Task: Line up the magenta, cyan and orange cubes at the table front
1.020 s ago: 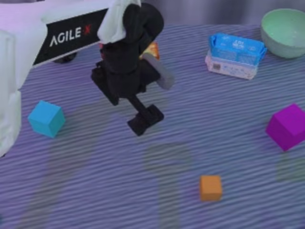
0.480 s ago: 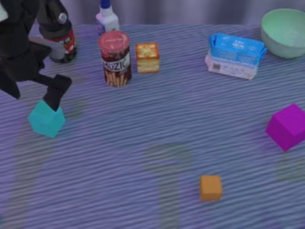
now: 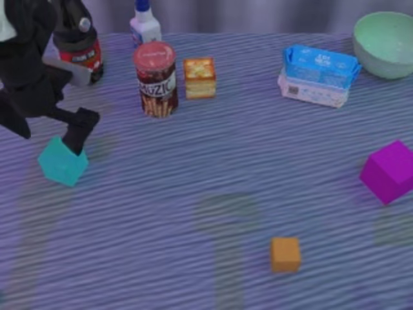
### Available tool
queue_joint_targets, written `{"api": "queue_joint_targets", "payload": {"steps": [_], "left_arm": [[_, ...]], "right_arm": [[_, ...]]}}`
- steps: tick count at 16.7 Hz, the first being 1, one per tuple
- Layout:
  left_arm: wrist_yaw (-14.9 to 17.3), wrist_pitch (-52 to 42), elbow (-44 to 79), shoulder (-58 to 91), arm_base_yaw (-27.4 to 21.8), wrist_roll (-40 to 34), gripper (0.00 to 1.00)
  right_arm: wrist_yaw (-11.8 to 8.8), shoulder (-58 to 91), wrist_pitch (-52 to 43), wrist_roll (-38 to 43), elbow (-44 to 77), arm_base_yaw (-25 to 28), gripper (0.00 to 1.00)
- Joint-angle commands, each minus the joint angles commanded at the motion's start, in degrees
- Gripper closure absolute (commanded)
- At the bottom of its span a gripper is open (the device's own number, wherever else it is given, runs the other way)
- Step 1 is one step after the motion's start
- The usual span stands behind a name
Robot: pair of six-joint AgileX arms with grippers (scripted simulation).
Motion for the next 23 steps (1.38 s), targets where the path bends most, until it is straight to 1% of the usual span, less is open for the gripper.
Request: {"api": "queue_joint_targets", "payload": {"steps": [6,11,23], "left_arm": [[0.0,12.3,-7.1,5.0,0.1,0.2,0.00],[0.1,13.2,-7.7,5.4,0.1,0.2,0.00],[0.1,13.2,-7.7,5.4,0.1,0.2,0.90]], "right_arm": [[0.0,0.0,0.0,0.0,0.0,0.0,0.00],[0.0,0.0,0.0,0.0,0.0,0.0,0.00],[0.0,0.0,0.0,0.0,0.0,0.0,0.00]]}}
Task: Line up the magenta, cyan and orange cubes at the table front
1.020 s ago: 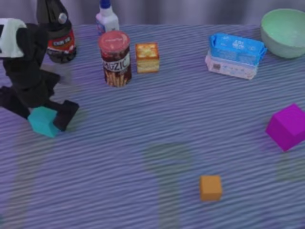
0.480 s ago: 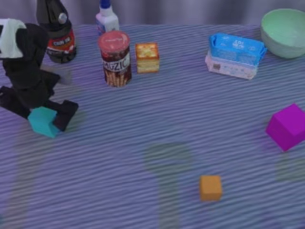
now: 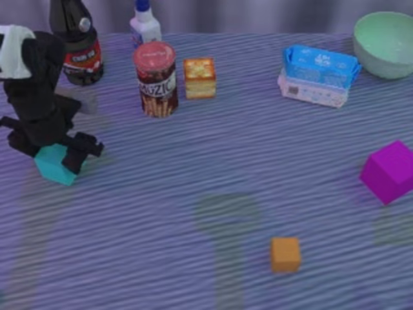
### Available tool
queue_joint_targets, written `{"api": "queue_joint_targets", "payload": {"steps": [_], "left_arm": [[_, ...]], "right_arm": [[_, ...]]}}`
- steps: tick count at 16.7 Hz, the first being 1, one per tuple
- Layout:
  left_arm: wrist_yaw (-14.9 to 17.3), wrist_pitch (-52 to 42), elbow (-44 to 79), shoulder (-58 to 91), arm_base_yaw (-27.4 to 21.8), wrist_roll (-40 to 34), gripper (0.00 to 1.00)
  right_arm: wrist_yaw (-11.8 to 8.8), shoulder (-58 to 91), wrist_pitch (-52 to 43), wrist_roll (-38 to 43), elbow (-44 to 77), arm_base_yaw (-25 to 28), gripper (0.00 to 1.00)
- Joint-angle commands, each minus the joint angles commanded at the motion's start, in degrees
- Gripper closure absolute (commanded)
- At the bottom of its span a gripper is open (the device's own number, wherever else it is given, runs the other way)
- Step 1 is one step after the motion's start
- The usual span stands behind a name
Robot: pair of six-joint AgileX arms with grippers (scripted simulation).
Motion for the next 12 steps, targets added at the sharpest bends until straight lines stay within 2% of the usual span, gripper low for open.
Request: {"api": "queue_joint_targets", "payload": {"steps": [1,2,12], "left_arm": [[0.0,0.0,0.0,0.0,0.0,0.0,0.98],[0.0,0.0,0.0,0.0,0.0,0.0,1.00],[0.4,-1.5,1.0,-1.7,0.0,-0.1,1.00]], "right_arm": [[0.0,0.0,0.0,0.0,0.0,0.0,0.00],[0.0,0.0,0.0,0.0,0.0,0.0,0.00],[0.0,0.0,0.0,0.0,0.0,0.0,0.00]]}}
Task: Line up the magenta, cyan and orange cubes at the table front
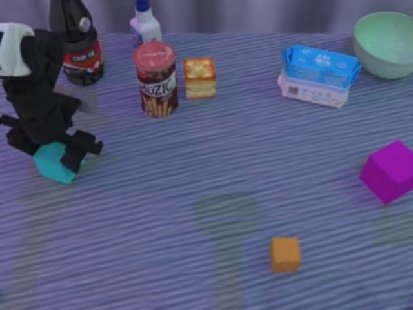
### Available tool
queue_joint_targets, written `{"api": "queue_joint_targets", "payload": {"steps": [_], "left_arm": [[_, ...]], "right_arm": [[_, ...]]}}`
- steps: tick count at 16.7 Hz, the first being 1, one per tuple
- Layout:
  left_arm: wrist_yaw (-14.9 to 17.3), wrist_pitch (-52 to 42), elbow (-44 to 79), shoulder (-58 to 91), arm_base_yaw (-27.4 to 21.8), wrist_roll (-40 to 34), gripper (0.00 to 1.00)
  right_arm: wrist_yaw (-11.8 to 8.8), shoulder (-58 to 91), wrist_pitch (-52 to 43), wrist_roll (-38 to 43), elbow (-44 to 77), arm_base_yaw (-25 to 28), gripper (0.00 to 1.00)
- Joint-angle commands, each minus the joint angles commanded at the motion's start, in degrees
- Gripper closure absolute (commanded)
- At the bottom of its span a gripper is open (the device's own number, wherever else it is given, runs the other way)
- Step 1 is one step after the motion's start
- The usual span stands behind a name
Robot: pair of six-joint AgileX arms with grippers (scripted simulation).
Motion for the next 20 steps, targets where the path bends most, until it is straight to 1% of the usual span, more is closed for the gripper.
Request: {"api": "queue_joint_targets", "payload": {"steps": [7,10,13,15,17,20], "left_arm": [[-0.1,-11.9,6.7,-5.0,0.9,-0.1,1.00],[-0.1,-12.3,7.0,-5.3,1.0,-0.1,1.00],[-0.1,-12.2,7.0,-5.1,0.0,-0.8,1.00],[-0.2,-12.4,7.1,-5.1,-2.5,-3.9,1.00],[-0.3,-12.9,7.3,-5.1,-6.7,-9.5,1.00],[-0.4,-13.8,7.0,-5.2,-15.3,-22.3,1.00]], "right_arm": [[0.0,0.0,0.0,0.0,0.0,0.0,0.00],[0.0,0.0,0.0,0.0,0.0,0.0,0.00],[0.0,0.0,0.0,0.0,0.0,0.0,0.00],[0.0,0.0,0.0,0.0,0.0,0.0,0.00],[0.0,0.0,0.0,0.0,0.0,0.0,0.00],[0.0,0.0,0.0,0.0,0.0,0.0,0.00]]}}
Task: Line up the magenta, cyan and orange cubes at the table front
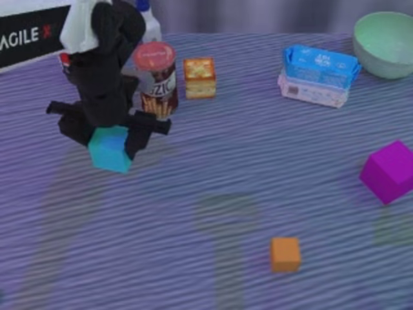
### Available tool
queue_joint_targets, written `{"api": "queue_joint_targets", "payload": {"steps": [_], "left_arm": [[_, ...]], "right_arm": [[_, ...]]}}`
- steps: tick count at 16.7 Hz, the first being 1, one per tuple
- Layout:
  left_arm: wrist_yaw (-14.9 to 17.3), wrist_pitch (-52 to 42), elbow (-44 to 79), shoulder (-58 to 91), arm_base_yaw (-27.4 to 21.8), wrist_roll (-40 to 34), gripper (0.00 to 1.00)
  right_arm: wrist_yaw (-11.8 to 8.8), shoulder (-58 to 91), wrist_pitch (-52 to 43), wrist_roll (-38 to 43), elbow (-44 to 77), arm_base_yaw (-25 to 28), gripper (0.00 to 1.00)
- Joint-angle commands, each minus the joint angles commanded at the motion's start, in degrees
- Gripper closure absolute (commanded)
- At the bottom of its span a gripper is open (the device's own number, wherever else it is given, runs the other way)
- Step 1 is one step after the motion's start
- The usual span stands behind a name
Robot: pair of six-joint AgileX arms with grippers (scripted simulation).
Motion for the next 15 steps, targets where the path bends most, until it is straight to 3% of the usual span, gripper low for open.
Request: {"api": "queue_joint_targets", "payload": {"steps": [8,11,15], "left_arm": [[-0.5,-1.0,-2.9,-3.6,-25.0,-38.6,1.00],[-0.8,-0.7,-3.7,-5.2,-30.7,-45.6,1.00],[-1.0,-0.6,-3.9,-5.7,-32.2,-47.2,1.00]], "right_arm": [[0.0,0.0,0.0,0.0,0.0,0.0,0.00],[0.0,0.0,0.0,0.0,0.0,0.0,0.00],[0.0,0.0,0.0,0.0,0.0,0.0,0.00]]}}
